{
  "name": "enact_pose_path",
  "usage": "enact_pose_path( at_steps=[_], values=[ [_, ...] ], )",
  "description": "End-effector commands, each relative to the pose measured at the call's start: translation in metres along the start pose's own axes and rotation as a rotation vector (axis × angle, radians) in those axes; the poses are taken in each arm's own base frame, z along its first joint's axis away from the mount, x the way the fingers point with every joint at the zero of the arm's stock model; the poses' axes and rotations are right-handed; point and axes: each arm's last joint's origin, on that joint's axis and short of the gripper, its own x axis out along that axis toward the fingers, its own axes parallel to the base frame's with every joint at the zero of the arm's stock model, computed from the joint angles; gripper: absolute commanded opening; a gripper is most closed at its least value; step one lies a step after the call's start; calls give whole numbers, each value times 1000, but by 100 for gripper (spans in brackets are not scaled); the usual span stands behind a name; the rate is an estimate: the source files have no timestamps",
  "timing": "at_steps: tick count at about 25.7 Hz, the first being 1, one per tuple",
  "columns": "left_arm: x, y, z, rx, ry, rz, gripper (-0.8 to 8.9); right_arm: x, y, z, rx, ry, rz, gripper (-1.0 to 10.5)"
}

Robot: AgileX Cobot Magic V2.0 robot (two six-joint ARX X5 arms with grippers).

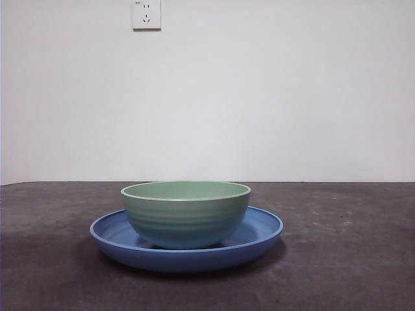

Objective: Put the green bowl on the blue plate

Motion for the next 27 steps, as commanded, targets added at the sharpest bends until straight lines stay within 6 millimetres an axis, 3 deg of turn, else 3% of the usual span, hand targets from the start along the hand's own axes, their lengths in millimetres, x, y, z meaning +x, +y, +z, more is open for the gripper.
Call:
enact_pose_path(
  at_steps=[1, 3, 4, 5, 6, 7, 22, 27],
  values=[
    [-1, -1, 3, 5, -13, -4, 603, -6, 3, 1, -26, -28, 7, 591],
    [-1, -1, 3, 5, -11, -4, 564, -7, 3, 1, -26, -33, 5, 583],
    [-1, -1, 3, 5, -9, -4, 423, -7, 3, 1, -26, -33, 5, 449],
    [-1, -1, 2, 4, -3, -3, 150, -7, 3, 1, -25, -33, 5, 178],
    [-1, -1, 2, 2, 0, -2, 24, -7, 3, 1, -25, -33, 5, -12],
    [-1, -1, 2, 3, -7, -3, 37, -6, 3, 1, -26, -32, 5, 29],
    [-3, -1, 2, 0, -12, -5, 33, -7, 3, 1, -23, -33, 5, 29],
    [-8, 11, 3, -66, -49, 102, 33, -7, 3, 1, -23, -33, 5, 29]
  ],
)
